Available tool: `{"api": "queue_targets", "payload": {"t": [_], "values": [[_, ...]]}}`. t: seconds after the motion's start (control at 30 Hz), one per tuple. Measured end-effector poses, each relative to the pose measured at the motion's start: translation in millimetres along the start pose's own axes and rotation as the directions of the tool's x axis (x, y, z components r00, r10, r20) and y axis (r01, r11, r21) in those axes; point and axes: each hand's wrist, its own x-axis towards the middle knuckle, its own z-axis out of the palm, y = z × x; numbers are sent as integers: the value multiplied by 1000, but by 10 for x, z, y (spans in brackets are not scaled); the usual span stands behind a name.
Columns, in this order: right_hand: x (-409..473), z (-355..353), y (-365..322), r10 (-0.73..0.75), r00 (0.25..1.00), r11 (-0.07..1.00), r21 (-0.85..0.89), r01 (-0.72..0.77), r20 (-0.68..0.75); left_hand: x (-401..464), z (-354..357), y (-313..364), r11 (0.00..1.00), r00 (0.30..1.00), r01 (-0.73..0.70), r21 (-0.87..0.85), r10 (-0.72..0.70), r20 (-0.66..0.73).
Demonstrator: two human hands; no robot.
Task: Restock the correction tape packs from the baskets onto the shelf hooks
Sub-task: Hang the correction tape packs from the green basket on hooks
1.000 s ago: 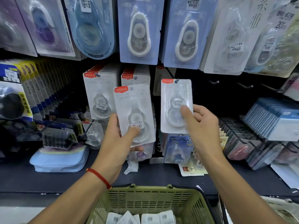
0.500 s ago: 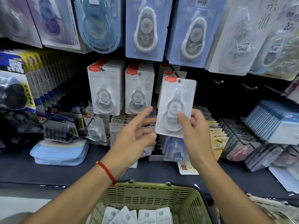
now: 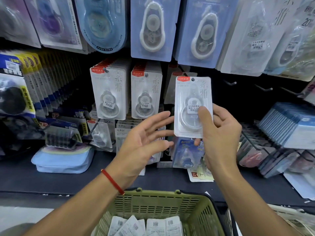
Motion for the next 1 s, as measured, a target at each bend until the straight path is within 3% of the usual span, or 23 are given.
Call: {"api": "queue_targets", "payload": {"t": [0.1, 0.17, 0.23, 0.3, 0.37, 0.47, 0.67, 0.8, 0.87, 0.9, 0.93, 1.0], "values": [[36, 29, 40, 2, 1000, 999, -54, -2, -4, 27, 6, 28, 993, 999, -24, 116, 28, -34], [129, 52, 124, 25, 1000, 994, -107, -25, 3, 78, -27, 25, 919, 990, -53, 390, 100, -101], [288, 111, 272, 38, 999, 973, -229, -39, -11, 168, -101, 6, 689, 974, -47, 723, 191, -119], [487, 222, 440, 52, 998, 940, -336, -55, -20, 266, -207, -45, 460, 980, -34, 887, 191, -61], [691, 363, 574, 81, 997, 924, -372, -82, -17, 333, -309, -120, 352, 992, -36, 935, 129, -11], [927, 506, 677, 110, 993, 904, -411, -118, -44, 359, -396, -226, 279, 989, -88, 956, 135, 51], [911, 316, 740, 142, 990, 734, -673, -86, 28, 227, -408, -317, 287, 993, -86, 954, 97, 60], [345, -101, 759, 71, 977, 828, -558, 54, 201, -137, -392, -456, 204, 991, -115, 972, -49, 128], [2, -317, 841, 160, 920, 820, -567, 78, 358, -414, -359, -612, 122, 962, -154, 980, -210, 177], [-176, -390, 927, 260, 857, 807, -588, 60, 445, -572, -350, -720, 80, 932, -174, 982, -310, 190], [-345, -450, 1056, 365, 771, 773, -632, 62, 522, -733, -350, -841, 45, 892, -192, 980, -409, 193], [-695, -542, 1413, 545, 571, 623, -752, 215, 614, -1056, -380, -1116, -5, 791, -216, 976, -587, 172]]}}
